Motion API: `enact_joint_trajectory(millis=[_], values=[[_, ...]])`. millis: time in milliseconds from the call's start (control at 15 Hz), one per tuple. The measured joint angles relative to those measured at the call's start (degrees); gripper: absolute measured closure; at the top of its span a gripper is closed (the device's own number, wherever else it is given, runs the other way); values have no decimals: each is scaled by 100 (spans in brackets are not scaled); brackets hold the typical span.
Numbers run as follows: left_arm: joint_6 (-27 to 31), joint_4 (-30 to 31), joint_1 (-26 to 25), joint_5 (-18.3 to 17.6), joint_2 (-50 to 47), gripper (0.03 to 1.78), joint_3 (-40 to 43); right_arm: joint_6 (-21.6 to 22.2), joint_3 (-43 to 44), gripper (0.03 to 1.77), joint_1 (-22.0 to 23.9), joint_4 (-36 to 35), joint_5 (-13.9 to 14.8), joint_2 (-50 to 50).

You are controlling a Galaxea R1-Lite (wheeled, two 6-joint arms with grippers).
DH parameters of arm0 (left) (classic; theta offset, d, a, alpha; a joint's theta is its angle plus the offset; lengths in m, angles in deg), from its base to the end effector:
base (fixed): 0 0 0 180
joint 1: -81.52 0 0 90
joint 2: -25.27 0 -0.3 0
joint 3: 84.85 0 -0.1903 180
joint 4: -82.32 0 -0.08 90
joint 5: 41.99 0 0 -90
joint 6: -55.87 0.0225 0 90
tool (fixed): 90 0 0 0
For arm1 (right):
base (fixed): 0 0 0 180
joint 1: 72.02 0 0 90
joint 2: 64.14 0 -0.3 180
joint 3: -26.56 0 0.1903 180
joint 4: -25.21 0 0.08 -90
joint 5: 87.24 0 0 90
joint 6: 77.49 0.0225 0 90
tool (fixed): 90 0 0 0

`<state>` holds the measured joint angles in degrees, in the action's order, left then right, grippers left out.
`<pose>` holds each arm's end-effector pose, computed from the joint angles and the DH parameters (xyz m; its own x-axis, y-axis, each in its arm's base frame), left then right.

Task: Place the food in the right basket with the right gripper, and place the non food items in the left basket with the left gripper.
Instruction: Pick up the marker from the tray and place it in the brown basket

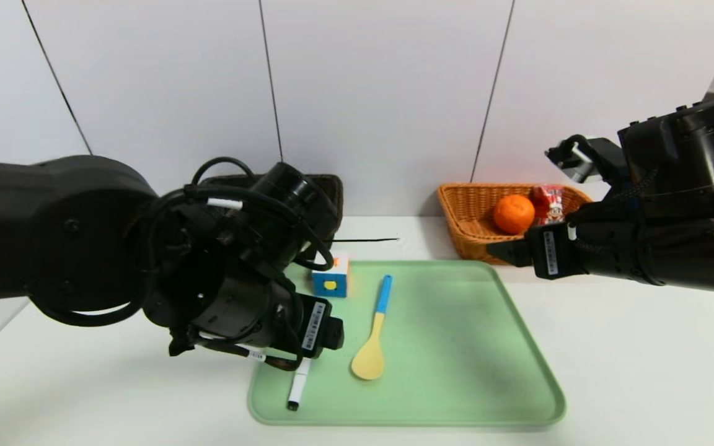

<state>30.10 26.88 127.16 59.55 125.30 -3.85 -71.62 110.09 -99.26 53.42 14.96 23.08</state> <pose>0.2122 -0.2105 0.2069 0.5214 -0.2471 -0.8167 0.3079 0.9472 -0.0900 0.2351 0.1157 0.2335 0.8345 0.1919 -0.5165 -0.2383 0.9709 -0.0243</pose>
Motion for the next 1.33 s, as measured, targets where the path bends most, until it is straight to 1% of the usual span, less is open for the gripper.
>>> enact_joint_trajectory(millis=[200, 467, 733, 1333], values=[[-5, 308, -50, -2, 210, 12, 144, -11, -16, 10, 4, -218, -13, 41], [9, 661, -226, -9, 496, 12, 265, -2, -32, 10, 6, -232, -16, 105], [9, 744, -295, -17, 706, 12, 284, -11, -32, 10, 0, -329, -24, 166], [4, 901, -284, -74, 929, 12, 286, -9, -68, 10, 0, -336, -16, 226]])
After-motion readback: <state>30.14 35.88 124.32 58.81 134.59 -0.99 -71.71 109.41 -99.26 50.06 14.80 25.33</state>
